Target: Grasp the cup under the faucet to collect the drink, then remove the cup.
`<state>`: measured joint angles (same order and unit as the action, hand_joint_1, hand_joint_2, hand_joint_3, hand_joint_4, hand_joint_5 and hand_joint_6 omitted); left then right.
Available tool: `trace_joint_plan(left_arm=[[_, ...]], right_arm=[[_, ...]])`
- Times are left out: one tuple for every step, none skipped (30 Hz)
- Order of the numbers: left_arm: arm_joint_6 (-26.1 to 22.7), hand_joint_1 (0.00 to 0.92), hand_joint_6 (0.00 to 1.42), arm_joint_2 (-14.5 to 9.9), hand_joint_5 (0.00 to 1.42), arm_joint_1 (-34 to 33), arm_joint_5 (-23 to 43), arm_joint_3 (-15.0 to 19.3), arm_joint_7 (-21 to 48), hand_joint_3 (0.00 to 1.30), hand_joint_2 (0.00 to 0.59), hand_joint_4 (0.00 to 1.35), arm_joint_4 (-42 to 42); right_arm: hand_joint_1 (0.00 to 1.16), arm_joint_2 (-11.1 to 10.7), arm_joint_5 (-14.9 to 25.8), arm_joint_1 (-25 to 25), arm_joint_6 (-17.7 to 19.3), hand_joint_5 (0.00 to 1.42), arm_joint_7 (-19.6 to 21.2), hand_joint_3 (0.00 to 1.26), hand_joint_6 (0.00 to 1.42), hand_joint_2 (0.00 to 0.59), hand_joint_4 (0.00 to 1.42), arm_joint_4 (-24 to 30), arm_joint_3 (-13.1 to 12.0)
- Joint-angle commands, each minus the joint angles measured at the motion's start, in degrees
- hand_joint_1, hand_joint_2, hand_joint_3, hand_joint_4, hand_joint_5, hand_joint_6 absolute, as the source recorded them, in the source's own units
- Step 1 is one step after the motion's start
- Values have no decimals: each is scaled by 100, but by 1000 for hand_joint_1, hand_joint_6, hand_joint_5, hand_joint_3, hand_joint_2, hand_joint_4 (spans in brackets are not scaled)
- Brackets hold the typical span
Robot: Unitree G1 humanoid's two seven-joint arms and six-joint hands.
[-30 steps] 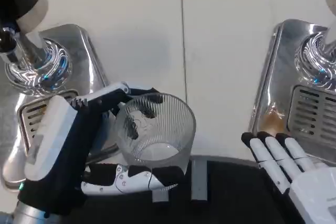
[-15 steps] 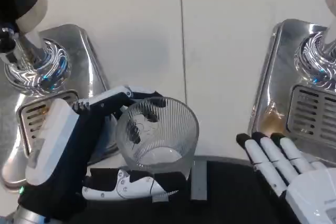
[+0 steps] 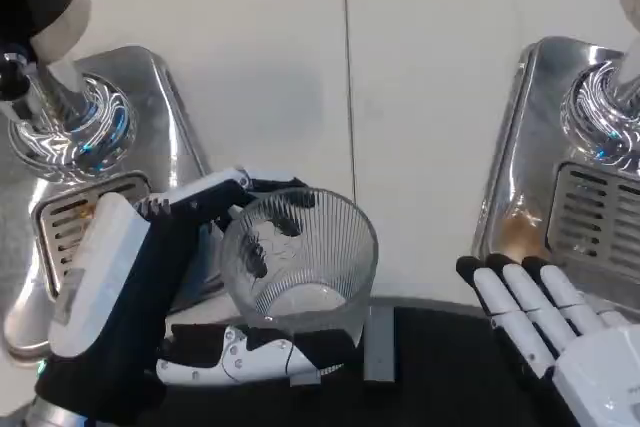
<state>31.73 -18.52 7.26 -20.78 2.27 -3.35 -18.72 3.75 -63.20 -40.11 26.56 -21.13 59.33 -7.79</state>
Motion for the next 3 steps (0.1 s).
trace_joint_plan(left_arm=[[95, 721, 1424, 58, 1365, 67, 68, 31, 41, 1143, 0, 1115, -180], [90, 722, 1424, 62, 1365, 71, 66, 29, 45, 1143, 0, 1115, -189], [86, 722, 1424, 66, 1365, 74, 66, 29, 49, 1143, 0, 1115, -195]], right_arm=[[321, 40, 15, -14, 45, 0, -85, 0, 143, 398, 0, 67, 29], [320, 47, 9, -11, 45, 0, -90, 0, 143, 398, 0, 67, 36], [320, 55, 5, -9, 43, 0, -99, 0, 143, 398, 0, 67, 42]])
